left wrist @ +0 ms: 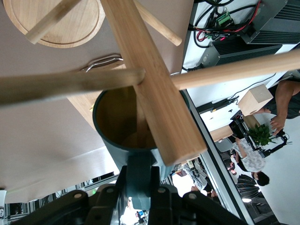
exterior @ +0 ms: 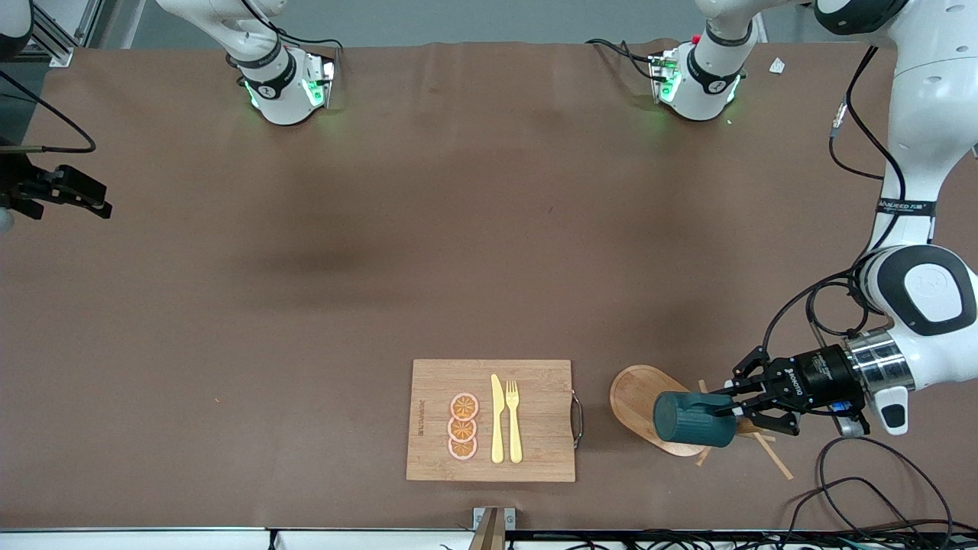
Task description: Pass cup and hang on rack
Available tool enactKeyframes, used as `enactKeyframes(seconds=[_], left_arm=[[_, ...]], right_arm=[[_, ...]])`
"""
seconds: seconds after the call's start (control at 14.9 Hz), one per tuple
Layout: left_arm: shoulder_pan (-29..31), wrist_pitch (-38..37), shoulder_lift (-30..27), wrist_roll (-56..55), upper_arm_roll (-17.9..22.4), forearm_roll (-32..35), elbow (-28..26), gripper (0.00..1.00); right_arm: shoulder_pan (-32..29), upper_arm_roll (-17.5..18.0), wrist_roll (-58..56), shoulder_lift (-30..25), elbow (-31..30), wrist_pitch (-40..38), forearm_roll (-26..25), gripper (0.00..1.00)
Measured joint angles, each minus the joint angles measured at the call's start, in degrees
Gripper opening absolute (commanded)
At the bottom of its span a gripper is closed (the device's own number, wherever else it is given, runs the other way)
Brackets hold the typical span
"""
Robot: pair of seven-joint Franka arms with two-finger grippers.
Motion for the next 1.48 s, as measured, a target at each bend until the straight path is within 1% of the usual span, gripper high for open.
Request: enactKeyframes(seconds=[0.81,0.87,0.94,1.01,1.08,1.14,1.28,1.48], left_arm=[[0.9,-0.1,1.1,0.6,0.0,0.0,-0.1,0.04],[1.1,-0.2,1.2,1.1,0.0,0.0,0.0,0.04],[1.2,-0.2,1.2,1.2,0.0,0.0,0.0,0.07],[1.2,-0.2,1.2,1.2,0.0,0.0,0.0,0.13],[1.2,-0.2,1.2,1.2,0.0,0.0,0.0,0.26],[1.2,-0.3,1.2,1.2,0.0,0.0,0.0,0.53],[1.2,-0.3,1.2,1.2,0.0,0.0,-0.1,1.00],[1.2,-0.5,1.2,1.3,-0.2,0.0,0.0,1.00]], right_arm=[[0.0,-0.1,0.0,0.0,0.0,0.0,0.0,1.00],[0.0,-0.1,0.0,0.0,0.0,0.0,0.0,1.00],[0.0,-0.1,0.0,0.0,0.0,0.0,0.0,1.00],[0.0,-0.1,0.0,0.0,0.0,0.0,0.0,1.00],[0.0,0.0,0.0,0.0,0.0,0.1,0.0,1.00],[0.0,0.0,0.0,0.0,0.0,0.0,0.0,1.00],[0.0,0.1,0.0,0.0,0.0,0.1,0.0,1.00],[0.0,0.2,0.0,0.0,0.0,0.1,0.0,1.00]])
